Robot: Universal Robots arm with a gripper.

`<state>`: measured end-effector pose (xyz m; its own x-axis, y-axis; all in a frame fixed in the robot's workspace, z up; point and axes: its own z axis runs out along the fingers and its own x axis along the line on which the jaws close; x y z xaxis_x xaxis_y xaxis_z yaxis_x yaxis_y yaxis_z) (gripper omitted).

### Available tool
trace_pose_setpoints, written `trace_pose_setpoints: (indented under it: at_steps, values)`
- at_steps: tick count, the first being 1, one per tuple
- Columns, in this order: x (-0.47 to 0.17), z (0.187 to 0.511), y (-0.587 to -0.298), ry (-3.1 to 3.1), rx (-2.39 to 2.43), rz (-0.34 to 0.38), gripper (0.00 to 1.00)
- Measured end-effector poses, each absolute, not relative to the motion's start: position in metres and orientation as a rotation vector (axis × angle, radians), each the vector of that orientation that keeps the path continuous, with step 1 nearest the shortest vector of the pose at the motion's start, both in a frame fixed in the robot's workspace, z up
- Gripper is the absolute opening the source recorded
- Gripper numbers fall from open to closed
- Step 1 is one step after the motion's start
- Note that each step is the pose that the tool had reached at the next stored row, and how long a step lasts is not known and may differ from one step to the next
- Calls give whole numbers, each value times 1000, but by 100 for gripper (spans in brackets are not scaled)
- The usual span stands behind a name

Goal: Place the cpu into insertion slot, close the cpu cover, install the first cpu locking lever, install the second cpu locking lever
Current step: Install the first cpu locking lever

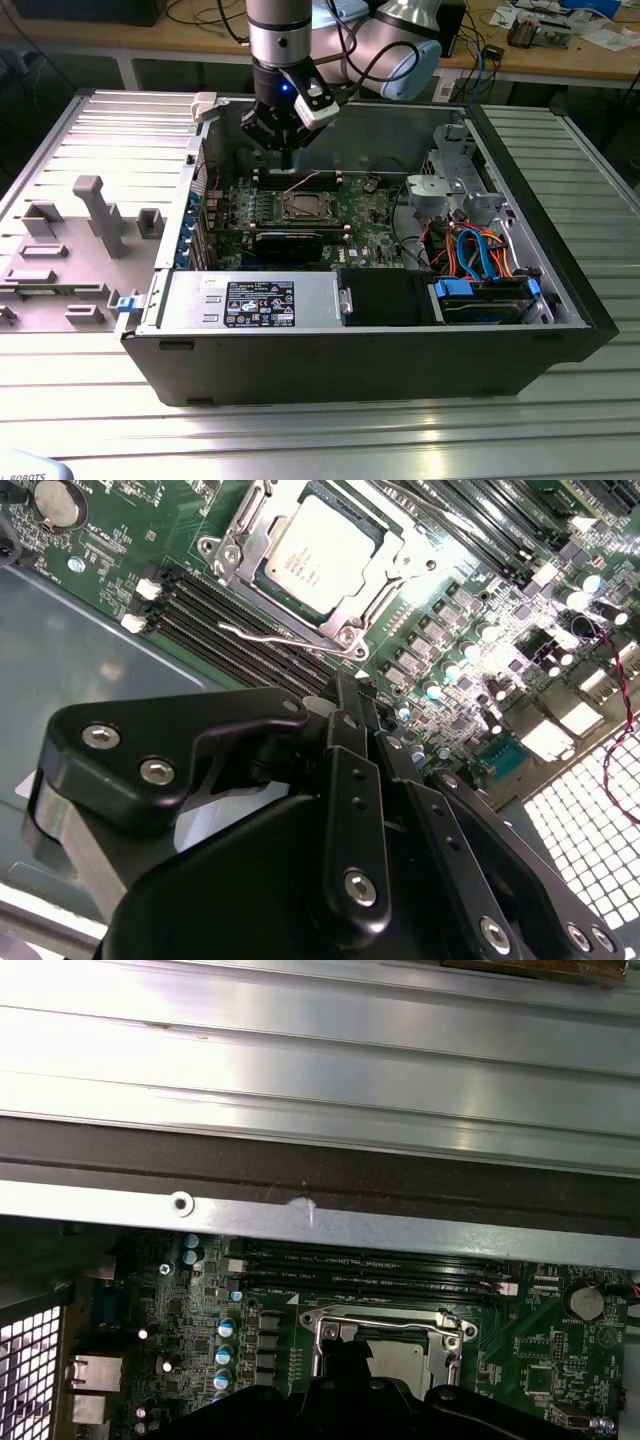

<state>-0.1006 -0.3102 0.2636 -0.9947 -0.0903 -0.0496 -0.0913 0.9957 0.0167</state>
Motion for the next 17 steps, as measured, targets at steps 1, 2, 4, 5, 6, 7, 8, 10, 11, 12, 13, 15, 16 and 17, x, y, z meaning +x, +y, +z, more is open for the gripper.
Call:
trace_pose_setpoints:
  at_steps: [1,2,4,5,6,7,8,10,11,12,13,15,16,17]
  values:
    - [-101,264,-310,3089,-141,29,11]
    - [-101,264,-310,3089,-141,29,11]
    - [-100,264,-310,3089,-141,29,11]
    - [-100,264,-310,3089,-141,29,11]
    - [-100,264,-310,3089,-141,29,11]
    - [-100,264,-310,3089,-141,29,11]
    - [-100,264,-310,3089,-141,29,11]
    - [-100,264,-310,3089,-141,29,11]
    - [-100,262,-310,3089,-141,33,11]
    - [-99,260,-311,3088,-137,55,11]
    - [-99,260,-311,3088,-137,55,11]
    - [-99,260,-311,3089,-135,55,11]
    - [-99,260,-311,3089,-135,55,11]
    - [-99,260,-311,3089,-135,55,11]
